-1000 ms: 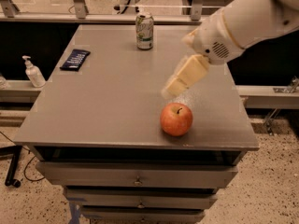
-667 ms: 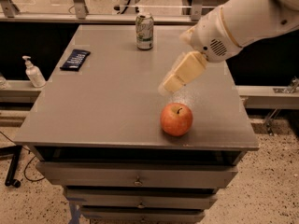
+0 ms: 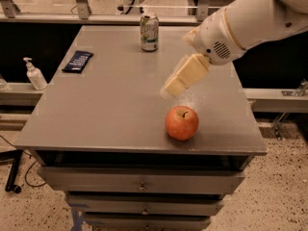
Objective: Move rxbar blueberry near 7up can
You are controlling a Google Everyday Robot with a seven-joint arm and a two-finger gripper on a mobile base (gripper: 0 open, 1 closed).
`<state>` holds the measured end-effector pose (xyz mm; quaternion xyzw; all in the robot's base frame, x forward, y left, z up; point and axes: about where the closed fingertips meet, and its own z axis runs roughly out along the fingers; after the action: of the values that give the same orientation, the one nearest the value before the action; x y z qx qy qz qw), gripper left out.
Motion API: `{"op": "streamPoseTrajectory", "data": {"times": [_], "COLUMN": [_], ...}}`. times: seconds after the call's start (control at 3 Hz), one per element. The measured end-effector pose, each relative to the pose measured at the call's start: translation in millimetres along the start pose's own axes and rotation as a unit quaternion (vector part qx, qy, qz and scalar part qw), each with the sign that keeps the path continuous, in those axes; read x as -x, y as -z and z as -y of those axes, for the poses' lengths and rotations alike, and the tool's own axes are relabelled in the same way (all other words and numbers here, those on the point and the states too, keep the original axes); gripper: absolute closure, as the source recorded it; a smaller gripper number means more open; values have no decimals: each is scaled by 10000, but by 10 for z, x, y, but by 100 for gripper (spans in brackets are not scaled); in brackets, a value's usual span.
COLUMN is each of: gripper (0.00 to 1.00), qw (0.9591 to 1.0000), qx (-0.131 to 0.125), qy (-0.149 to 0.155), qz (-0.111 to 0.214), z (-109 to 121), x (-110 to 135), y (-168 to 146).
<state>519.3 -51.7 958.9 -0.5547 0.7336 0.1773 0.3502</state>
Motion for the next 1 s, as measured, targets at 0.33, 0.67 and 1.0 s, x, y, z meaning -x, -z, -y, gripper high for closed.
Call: {"op": "streamPoseTrajectory", "data": {"times": [0.33,0.67,1.0], "gripper": [0,0,0], "qw": [9986,9915,9806], "qx": [231,295,343], "qy": [10,-57,-196], "qz": [468,1268,1919], "z": [-27,158,356], "x": [150,558,968], "y": [-459,-1024,-1497]}}
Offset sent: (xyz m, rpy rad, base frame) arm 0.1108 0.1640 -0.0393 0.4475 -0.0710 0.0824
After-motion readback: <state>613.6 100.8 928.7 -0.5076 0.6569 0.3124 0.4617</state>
